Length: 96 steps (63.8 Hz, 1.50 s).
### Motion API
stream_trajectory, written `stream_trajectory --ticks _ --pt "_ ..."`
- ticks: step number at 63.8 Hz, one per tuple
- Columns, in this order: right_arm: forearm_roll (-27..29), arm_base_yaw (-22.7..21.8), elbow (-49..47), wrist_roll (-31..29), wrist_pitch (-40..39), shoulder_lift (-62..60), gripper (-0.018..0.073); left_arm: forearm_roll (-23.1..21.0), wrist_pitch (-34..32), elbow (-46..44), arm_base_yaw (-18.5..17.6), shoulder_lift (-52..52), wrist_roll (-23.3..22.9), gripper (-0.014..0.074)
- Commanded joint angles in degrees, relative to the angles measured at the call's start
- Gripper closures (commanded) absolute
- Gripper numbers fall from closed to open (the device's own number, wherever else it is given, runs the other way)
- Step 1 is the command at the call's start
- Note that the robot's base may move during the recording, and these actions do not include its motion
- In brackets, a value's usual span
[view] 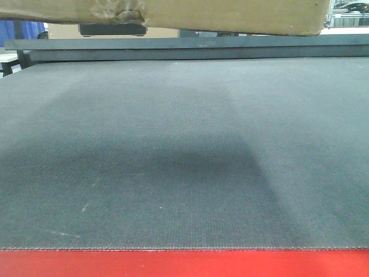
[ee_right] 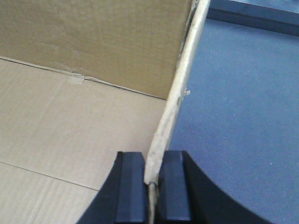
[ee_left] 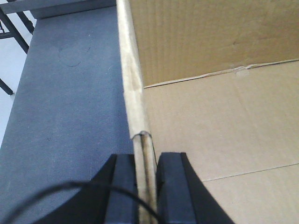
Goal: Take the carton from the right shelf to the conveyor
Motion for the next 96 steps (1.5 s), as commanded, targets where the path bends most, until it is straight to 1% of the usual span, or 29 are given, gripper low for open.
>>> stream_trajectory --ticks 1,5,9,19,23,30,37,43,51,57,62,64,67,71,73,74,77,79,80,82,83,85,87,93,96 --pt "0.6 0.2 -0.2 -0.7 -2.9 -0.8 0.0628 0.9 -1.9 -0.4 -0.4 -0.3 0.4 0.0614" --pt "0.3 0.2 -0.2 -0.7 -2.3 -0.7 0.0628 -0.9 -1.9 -0.4 -0.4 0.0 0.4 0.0614" --pt "0.1 -1.0 -0.2 -0.7 -1.9 -0.7 0.0628 -2.8 -3.1 -0.4 -0.1 0.9 0.4 0.0614" --pt "0.4 -6.3 -0.2 -0.7 -1.6 0.1 0.0628 -9.6 -9.0 0.5 2.8 5.3 0.4 0.0614" --pt "1.0 -8.4 -0.2 -0.7 -1.1 1.1 0.0628 -11.4 -11.2 1.5 3.9 7.5 0.4 0.0614" --pt "1.5 -10.9 -0.2 -0.7 -0.8 3.6 0.0628 -11.3 -14.2 3.8 5.0 11.1 0.4 0.0614" --pt "1.5 -11.7 -0.1 -0.7 -1.2 7.7 0.0628 -11.3 -17.8 6.5 6.0 15.2 0.4 0.0614" --pt "1.5 -11.7 -0.1 -0.7 -2.4 11.6 0.0628 -10.4 -19.5 7.2 6.1 17.4 0.4 0.0614" --pt "1.5 -11.7 -0.1 -0.7 -3.4 16.8 0.0628 -10.2 -22.1 7.2 6.5 20.2 0.4 0.0614" --pt "1.5 -11.7 -0.1 -0.7 -3.5 19.5 0.0628 -10.1 -22.8 7.3 6.9 21.5 0.4 0.061" --pt "1.4 -11.7 -0.1 -0.7 -3.5 21.0 0.0622 -10.1 -23.1 7.5 7.1 22.3 0.4 0.0575" --pt "1.4 -11.7 -0.1 -0.7 -3.5 21.2 0.0603 -10.0 -23.2 7.6 7.1 22.4 0.4 0.0549" --pt "1.4 -11.7 -0.1 -0.7 -3.5 21.4 0.0557 -9.6 -23.2 7.7 7.1 22.6 0.4 0.0486" --pt "1.3 -11.7 -0.1 -0.7 -3.5 21.4 0.0453 -9.5 -23.2 7.7 7.1 22.6 0.4 0.039" --pt "1.3 -11.7 -0.1 -0.7 -3.5 21.4 0.0386 -9.4 -23.2 7.7 7.1 22.6 0.4 0.0319" --pt "1.2 -11.7 -0.2 -0.7 -3.5 21.4 0.0349 -9.4 -23.2 7.7 7.1 22.6 0.4 0.0304" --pt "1.0 -11.7 -0.5 -0.7 -3.0 21.4 0.0195 -9.4 -23.2 7.6 7.1 22.5 0.4 0.02" --pt "0.8 -11.7 -0.9 -0.7 -2.4 21.3 0.0118 -9.4 -23.2 7.6 7.1 22.2 0.4 0.0129" --pt "0.7 -11.7 -1.1 -0.7 -2.2 21.3 0.0099 -9.4 -23.2 7.6 7.1 22.0 0.4 0.0101" --pt "0.6 -11.7 -1.5 -0.7 -1.6 21.1 0.0016 -9.4 -23.2 7.6 7.1 21.7 0.4 0.0054" --pt "0.6 -11.7 -1.5 -0.7 -1.3 21.0 -0.001 -9.4 -23.2 7.6 7.1 21.5 0.4 0.0043" --pt "0.4 -11.7 -1.9 -0.7 -1.0 20.6 -0.0016 -9.4 -23.2 7.6 7.1 21.0 0.4 -0.0002" --pt "0.4 -11.7 -2.4 -0.7 -0.7 20.1 -0.001 -9.4 -23.2 7.6 7.1 20.4 0.4 -0.0016" --pt "0.4 -11.7 -3.0 -0.7 -0.4 18.1 0.0013 -9.5 -22.8 7.6 7.1 17.8 0.4 -0.0004" --pt "0.4 -11.7 -3.1 -0.7 -0.3 16.8 0.004 -9.5 -22.5 7.6 7.1 16.3 0.4 0.0004"
